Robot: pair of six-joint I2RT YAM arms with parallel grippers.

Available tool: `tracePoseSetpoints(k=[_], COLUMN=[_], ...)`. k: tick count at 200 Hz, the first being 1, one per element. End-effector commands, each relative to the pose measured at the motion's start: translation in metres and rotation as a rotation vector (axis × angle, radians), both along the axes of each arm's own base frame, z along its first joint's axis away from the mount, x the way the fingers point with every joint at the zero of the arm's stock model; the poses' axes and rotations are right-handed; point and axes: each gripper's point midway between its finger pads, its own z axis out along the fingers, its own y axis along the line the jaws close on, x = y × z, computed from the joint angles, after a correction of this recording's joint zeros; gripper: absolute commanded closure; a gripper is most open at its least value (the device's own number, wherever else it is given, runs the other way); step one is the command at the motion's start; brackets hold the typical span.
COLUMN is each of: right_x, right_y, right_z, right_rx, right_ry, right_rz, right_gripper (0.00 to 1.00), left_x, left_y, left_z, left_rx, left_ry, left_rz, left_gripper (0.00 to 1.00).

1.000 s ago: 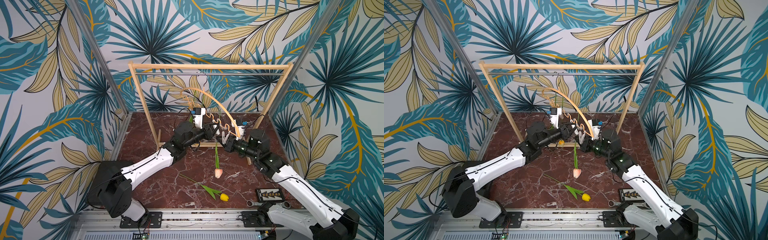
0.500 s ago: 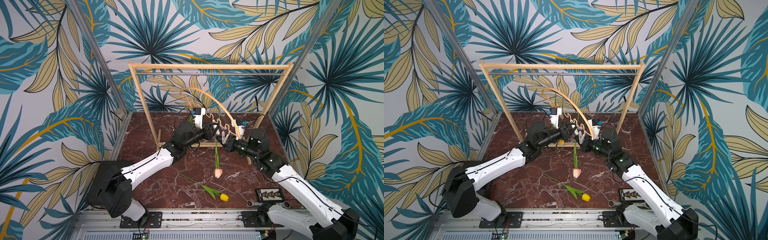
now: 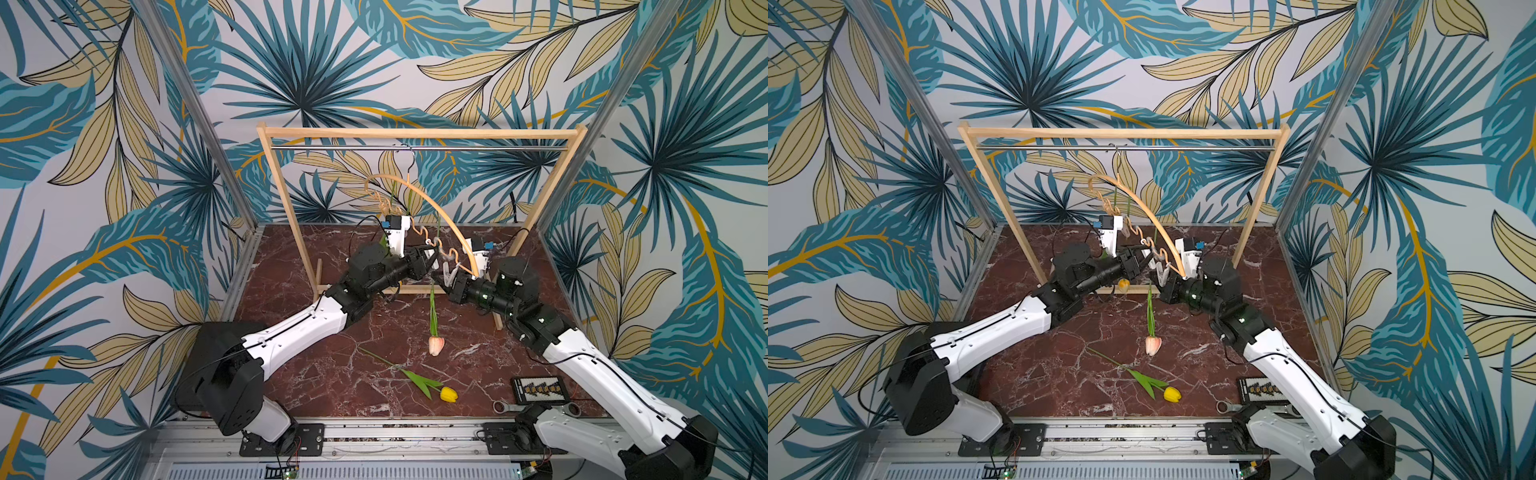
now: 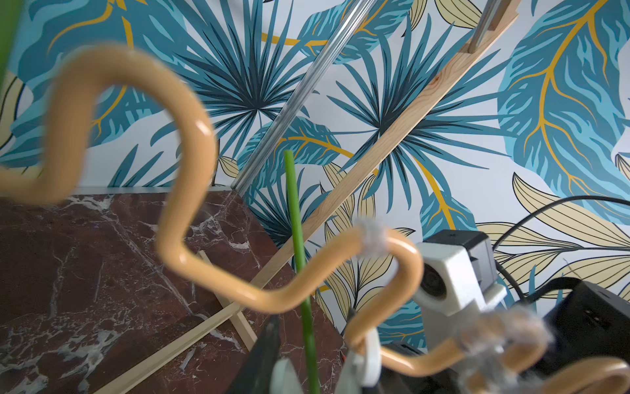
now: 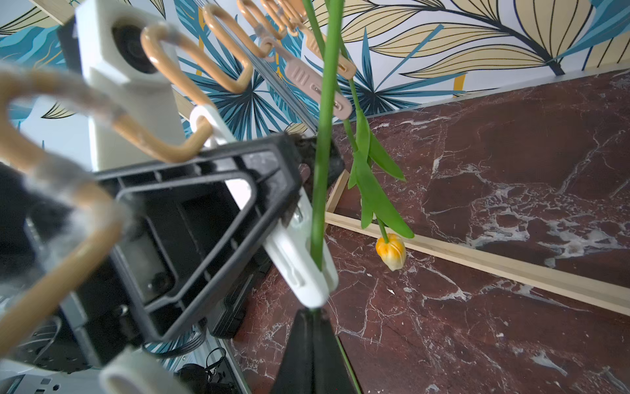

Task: Dry the flowers on a clothes hanger
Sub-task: Clamp the flower onto the hanger.

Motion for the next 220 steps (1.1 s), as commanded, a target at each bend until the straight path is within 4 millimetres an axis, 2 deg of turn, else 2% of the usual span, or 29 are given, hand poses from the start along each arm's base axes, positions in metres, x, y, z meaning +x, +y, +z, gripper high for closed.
tracePoseSetpoints(k=[1, 15, 79, 121, 146, 155, 199, 220], right_x=[0.002, 0.002, 0.003, 0.002, 0.003, 0.004, 0.005, 0.008], right_y=[0.003, 0.003, 0.002, 0.003, 0.003, 0.003, 0.003, 0.002], right_z=[0.016, 0.016, 0.009, 0.005, 0.003, 0.002, -0.001, -0.003], right_rx=[0.020, 0.019, 0.007, 0.003, 0.004, 0.005, 0.002, 0.003], right_ry=[-0.049, -0.049, -0.030, -0.019, -0.015, -0.015, -0.005, -0.003], right_rz=[0.012, 0.011, 0.007, 0.008, 0.004, 0.004, -0.001, -0.011], right_gripper=[1.00, 1.00, 1.00, 1.00, 1.00, 1.00, 1.00, 1.00], left_x=[-0.001, -0.001, -0.001, 0.001, -0.001, -0.001, 0.000, -0.002], left_y=[0.002, 0.002, 0.005, 0.014, 0.020, 0.023, 0.032, 0.030], left_z=[-0.014, -0.013, -0.021, -0.025, -0.028, -0.030, -0.046, -0.053], left_rx=[0.025, 0.025, 0.030, 0.031, 0.042, 0.049, 0.074, 0.083], left_ry=[0.023, 0.023, 0.039, 0.047, 0.049, 0.051, 0.129, 0.161], left_rz=[0.004, 0.003, 0.012, 0.057, 0.079, 0.094, 0.141, 0.133], left_gripper=[0.63, 0.60, 0.37, 0.22, 0.09, 0.00, 0.00, 0.00])
